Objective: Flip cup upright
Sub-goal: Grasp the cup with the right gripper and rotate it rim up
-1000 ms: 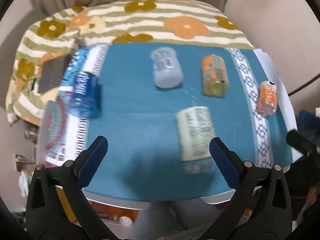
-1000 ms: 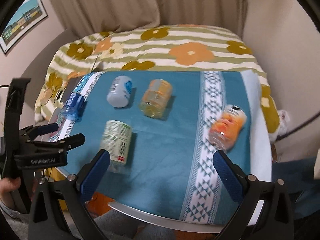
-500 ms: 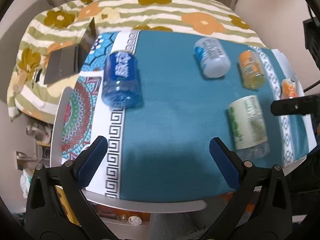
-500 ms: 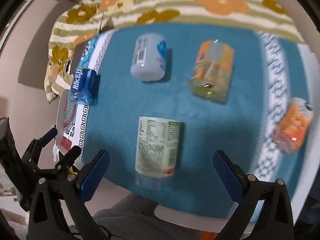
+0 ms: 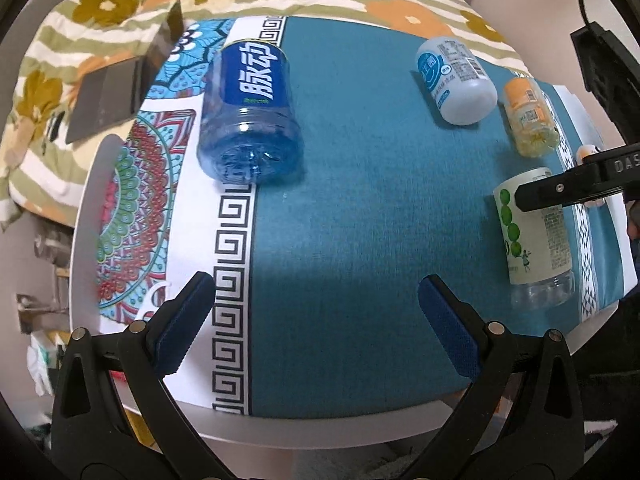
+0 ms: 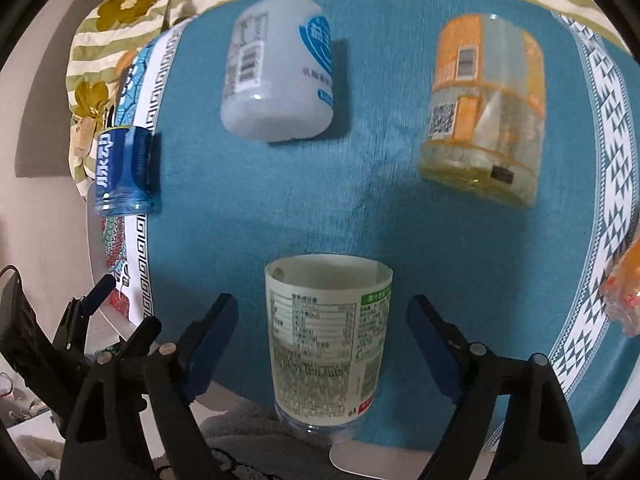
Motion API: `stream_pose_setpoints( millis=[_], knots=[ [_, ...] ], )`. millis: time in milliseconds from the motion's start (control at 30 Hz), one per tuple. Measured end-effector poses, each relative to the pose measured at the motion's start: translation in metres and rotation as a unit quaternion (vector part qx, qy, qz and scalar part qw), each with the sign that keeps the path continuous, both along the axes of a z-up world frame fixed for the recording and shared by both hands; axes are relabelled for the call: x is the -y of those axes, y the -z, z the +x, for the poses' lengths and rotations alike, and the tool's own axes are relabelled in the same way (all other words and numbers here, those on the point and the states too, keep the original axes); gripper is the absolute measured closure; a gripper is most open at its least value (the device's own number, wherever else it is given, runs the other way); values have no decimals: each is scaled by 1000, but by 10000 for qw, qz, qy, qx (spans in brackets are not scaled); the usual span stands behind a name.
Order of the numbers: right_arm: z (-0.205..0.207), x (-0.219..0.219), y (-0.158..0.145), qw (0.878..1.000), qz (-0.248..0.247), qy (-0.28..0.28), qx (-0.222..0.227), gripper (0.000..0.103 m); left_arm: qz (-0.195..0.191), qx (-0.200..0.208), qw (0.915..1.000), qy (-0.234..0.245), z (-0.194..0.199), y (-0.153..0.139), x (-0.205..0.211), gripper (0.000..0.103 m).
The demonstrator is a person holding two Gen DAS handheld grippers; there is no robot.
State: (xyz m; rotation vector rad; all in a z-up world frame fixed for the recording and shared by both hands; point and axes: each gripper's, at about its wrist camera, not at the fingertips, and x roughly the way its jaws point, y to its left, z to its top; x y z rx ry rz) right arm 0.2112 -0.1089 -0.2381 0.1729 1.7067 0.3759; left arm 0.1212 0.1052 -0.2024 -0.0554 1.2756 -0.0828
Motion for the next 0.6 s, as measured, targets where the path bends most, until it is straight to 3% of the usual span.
stream_pose_setpoints(
  millis=[133, 200, 367, 500, 600],
  knots=[
    [3, 2, 8, 9999, -53, -1, -112, 33, -66, -13, 10000, 18, 3, 3, 1, 0],
    [4, 2, 10, 9999, -34, -11, -165, 44, -76, -11, 10000, 17, 4, 3, 1, 0],
    [4, 4, 8, 9999, 2, -46, -112, 48, -96, -10, 10000, 10, 5, 1, 1, 0],
    [-3, 8, -10, 9998, 38, -53, 191, 51, -76, 58, 9999, 33, 6, -10, 3, 0],
    [-11, 15, -42, 9964, 110, 122, 837, 51, -69, 174, 9998, 45, 5, -23, 5, 0]
  ],
)
